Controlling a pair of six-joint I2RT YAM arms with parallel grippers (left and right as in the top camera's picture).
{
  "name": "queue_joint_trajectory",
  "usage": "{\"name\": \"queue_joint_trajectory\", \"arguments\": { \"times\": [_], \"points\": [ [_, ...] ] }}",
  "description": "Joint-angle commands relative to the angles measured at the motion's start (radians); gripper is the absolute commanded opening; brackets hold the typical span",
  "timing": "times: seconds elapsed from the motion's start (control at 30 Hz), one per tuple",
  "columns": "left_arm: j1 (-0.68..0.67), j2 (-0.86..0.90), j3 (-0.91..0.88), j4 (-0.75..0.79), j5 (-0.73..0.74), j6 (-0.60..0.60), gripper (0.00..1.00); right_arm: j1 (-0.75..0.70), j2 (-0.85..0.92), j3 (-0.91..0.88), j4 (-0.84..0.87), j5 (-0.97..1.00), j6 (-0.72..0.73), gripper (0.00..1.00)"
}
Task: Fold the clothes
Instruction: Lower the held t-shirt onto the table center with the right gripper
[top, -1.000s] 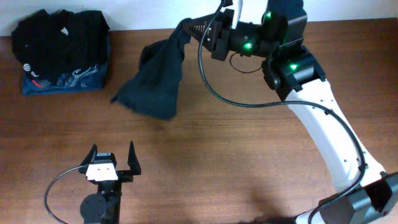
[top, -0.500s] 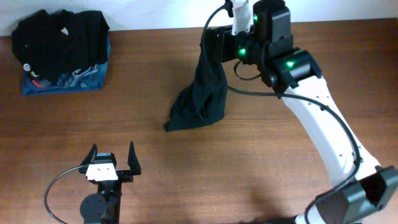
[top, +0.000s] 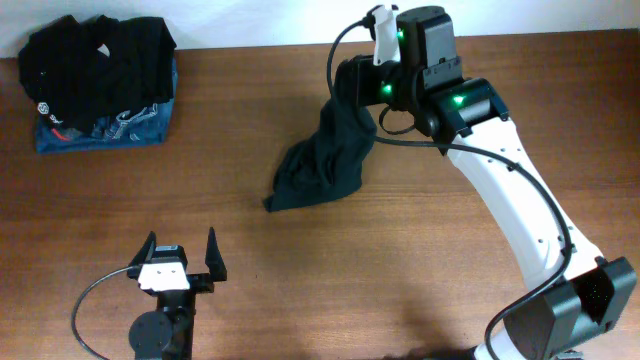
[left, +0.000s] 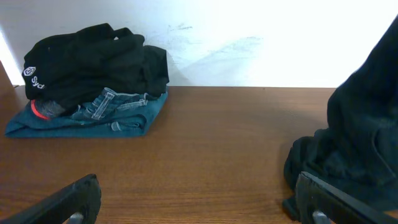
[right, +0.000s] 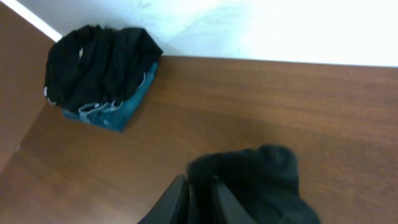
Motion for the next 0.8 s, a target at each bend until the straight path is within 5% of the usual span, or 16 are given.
{"name": "queue_joint_trajectory", "arguments": {
  "times": [0.0, 0.1, 0.33, 0.47, 0.57, 0.7, 0.77],
  "points": [
    [-0.006, -0.005, -0.006, -0.001, -0.003, 0.016, 0.99, 0.011, -0.006, 0.015, -0.002, -0.041, 0.016, 0.17],
    [-0.006, -0.005, -0.006, -0.001, -0.003, 0.016, 0.99, 0.011, -0.006, 0.015, -0.004, -0.042, 0.055, 0.04],
    [-0.006, -0.005, -0.006, -0.001, -0.004, 0.016, 0.99, 0.01, -0.006, 0.015, -0.016, -0.06, 0.098, 0.06],
    [-0.006, -0.005, -0.006, -0.001, 0.021, 0.002, 0.99, 0.009, -0.005, 0.015, -0.056, 0.126, 0.1, 0.31],
    [-0.006, -0.005, -0.005, 0.011, 0.135, -0.069, 0.99, 0.01, 0.023, 0.015, -0.062, 0.158, 0.107, 0.36],
    [-0.006, -0.005, -0.005, 0.021, 0.26, -0.107, 0.99, 0.01, 0.121, 0.014, -0.067, 0.196, 0.126, 0.59],
    [-0.006, -0.005, -0.005, 0.023, 0.319, -0.141, 0.99, 0.008, 0.179, 0.014, -0.066, 0.198, 0.14, 0.62]
  ]
}}
